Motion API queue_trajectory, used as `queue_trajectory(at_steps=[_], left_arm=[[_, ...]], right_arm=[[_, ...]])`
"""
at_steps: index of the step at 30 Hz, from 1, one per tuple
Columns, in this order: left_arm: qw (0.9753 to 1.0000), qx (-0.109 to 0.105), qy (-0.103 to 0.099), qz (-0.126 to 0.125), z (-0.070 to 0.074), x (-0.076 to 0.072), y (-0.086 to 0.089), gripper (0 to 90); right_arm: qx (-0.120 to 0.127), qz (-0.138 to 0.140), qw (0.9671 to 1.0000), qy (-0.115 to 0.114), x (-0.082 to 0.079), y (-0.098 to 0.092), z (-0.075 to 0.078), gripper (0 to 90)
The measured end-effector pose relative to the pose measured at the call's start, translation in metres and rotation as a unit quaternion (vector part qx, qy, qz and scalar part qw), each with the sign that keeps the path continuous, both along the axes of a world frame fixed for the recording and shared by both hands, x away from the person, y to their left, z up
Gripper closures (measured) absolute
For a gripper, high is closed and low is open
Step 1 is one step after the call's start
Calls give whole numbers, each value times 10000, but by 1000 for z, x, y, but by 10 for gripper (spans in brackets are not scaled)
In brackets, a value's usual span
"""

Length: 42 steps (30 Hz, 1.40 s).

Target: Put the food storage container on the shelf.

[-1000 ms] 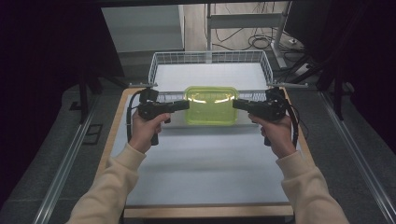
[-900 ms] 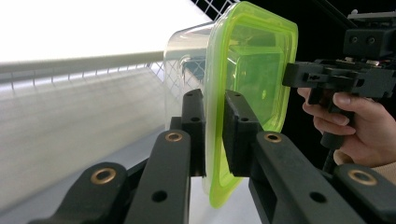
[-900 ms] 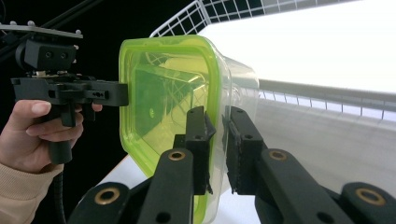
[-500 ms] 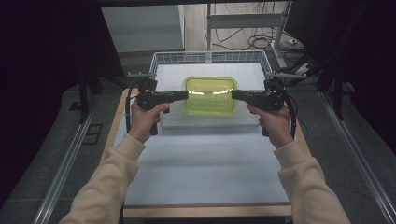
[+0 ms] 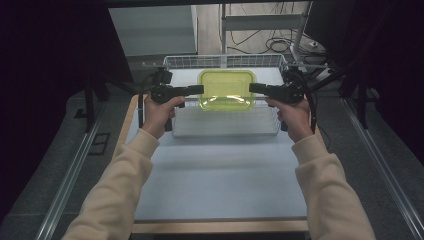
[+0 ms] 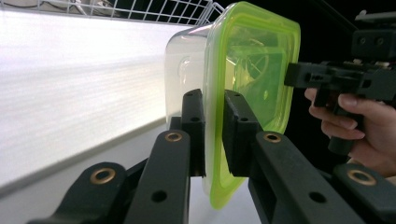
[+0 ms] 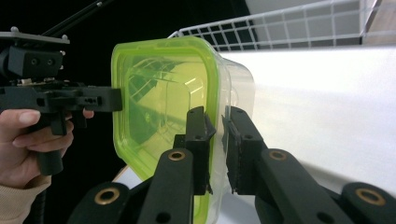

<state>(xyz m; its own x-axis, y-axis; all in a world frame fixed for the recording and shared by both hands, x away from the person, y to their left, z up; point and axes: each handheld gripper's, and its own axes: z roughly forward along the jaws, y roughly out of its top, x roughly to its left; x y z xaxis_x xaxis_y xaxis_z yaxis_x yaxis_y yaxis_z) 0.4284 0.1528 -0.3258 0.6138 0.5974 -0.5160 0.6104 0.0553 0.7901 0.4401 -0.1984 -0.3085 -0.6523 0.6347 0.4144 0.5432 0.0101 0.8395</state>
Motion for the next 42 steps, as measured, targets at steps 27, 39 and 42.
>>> queue_trajectory(at_steps=[27, 39, 42], left_arm=[[9978, -135, 519, 381, -4, 63, 0, 790], [9951, -185, 654, 721, -11, 79, -6, 669], [9948, -108, 653, 770, -13, 82, -6, 568]], right_arm=[[107, -320, 9978, 566, 72, 7, -4, 782], [-140, -583, 9968, 523, 83, 10, -13, 682], [-248, -646, 9963, 518, 84, 12, -17, 621]])
